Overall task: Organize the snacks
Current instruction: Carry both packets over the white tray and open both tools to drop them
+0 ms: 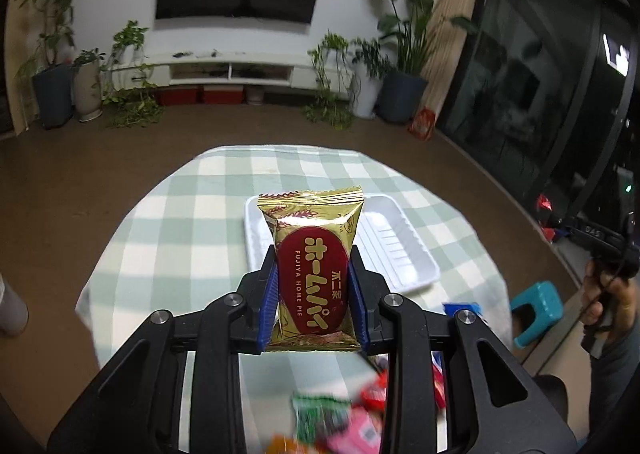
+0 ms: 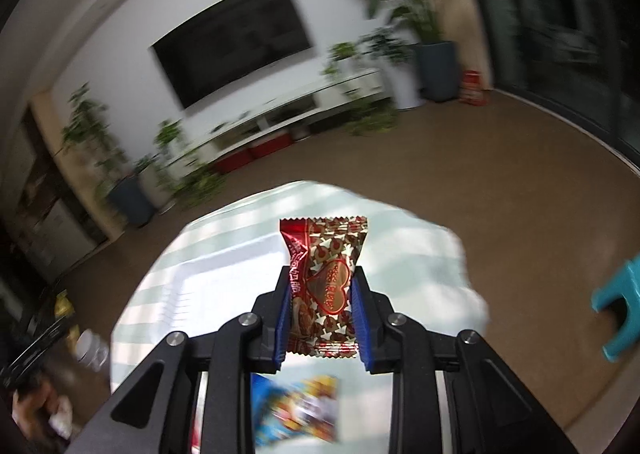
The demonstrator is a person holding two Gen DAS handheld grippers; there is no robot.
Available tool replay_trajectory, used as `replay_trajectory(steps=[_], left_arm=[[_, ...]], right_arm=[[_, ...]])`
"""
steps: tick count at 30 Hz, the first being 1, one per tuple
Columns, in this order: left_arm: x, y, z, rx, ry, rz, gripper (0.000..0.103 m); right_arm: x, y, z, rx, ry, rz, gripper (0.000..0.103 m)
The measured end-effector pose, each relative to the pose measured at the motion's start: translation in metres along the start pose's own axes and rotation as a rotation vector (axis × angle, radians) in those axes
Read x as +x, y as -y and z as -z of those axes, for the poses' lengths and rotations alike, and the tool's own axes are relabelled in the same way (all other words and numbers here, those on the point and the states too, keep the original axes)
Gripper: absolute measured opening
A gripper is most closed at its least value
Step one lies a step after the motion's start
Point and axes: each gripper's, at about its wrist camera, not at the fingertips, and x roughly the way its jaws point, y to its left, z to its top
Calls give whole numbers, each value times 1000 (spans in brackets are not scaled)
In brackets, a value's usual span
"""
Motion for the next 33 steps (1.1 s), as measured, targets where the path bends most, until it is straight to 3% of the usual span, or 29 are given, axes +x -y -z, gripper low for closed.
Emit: replay_trajectory(steps=[5,9,16,23,33], left_arm=[[81,1,-26,35,-129,-4,28],[133,-1,-30,51,-220,-2,28],[208,-10,-10,51,-361,-26,28],[232,4,6,108,-420,-55,28],[250,10,27,119,-472,-101,29]], right_arm=[[81,-61,-3,-131,-149,-99,29],[148,-95,14,-262,-285,-90,29],[207,-95,22,-318,-404,-59,29],[240,-87,36,-348,-472,-4,29],[252,-81,45,-372,-498,32,31]])
